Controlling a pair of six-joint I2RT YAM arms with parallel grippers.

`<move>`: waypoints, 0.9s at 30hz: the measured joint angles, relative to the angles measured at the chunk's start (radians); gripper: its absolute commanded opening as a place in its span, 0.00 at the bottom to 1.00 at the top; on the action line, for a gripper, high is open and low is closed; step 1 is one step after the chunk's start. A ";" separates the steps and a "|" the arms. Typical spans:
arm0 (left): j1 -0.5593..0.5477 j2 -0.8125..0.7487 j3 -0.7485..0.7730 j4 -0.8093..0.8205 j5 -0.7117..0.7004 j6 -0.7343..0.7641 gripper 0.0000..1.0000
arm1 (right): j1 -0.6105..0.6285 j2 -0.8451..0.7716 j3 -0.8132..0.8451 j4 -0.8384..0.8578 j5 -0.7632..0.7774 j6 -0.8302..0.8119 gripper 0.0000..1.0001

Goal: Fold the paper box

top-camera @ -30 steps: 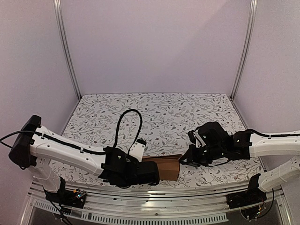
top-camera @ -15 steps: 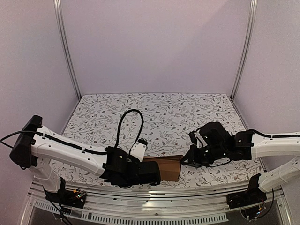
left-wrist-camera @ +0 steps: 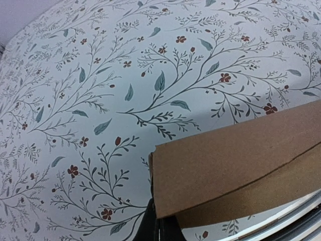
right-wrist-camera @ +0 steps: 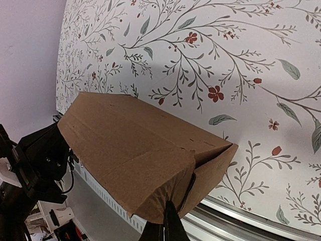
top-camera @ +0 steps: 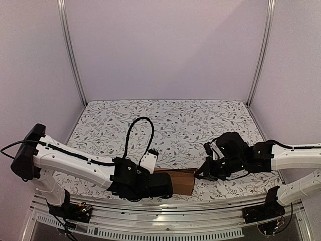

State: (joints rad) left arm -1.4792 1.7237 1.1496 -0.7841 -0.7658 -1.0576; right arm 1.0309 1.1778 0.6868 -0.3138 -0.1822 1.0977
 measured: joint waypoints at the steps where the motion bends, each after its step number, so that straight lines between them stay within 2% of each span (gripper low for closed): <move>1: 0.000 0.000 0.000 0.000 0.000 0.000 0.00 | 0.000 -0.001 -0.002 0.000 0.000 -0.001 0.00; 12: -0.001 0.010 0.013 0.001 0.006 0.000 0.00 | 0.055 -0.030 -0.021 -0.021 0.076 -0.026 0.00; 24: -0.001 0.017 0.025 -0.019 0.006 -0.001 0.00 | 0.263 0.030 0.013 -0.073 0.388 0.006 0.00; 27: -0.001 0.017 0.026 -0.021 0.007 -0.001 0.00 | 0.309 0.061 0.045 -0.115 0.454 0.014 0.07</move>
State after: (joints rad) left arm -1.4803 1.7409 1.1755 -0.8055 -0.7589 -1.0584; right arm 1.3396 1.2388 0.7315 -0.4286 0.2714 1.1118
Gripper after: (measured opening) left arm 0.006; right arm 0.015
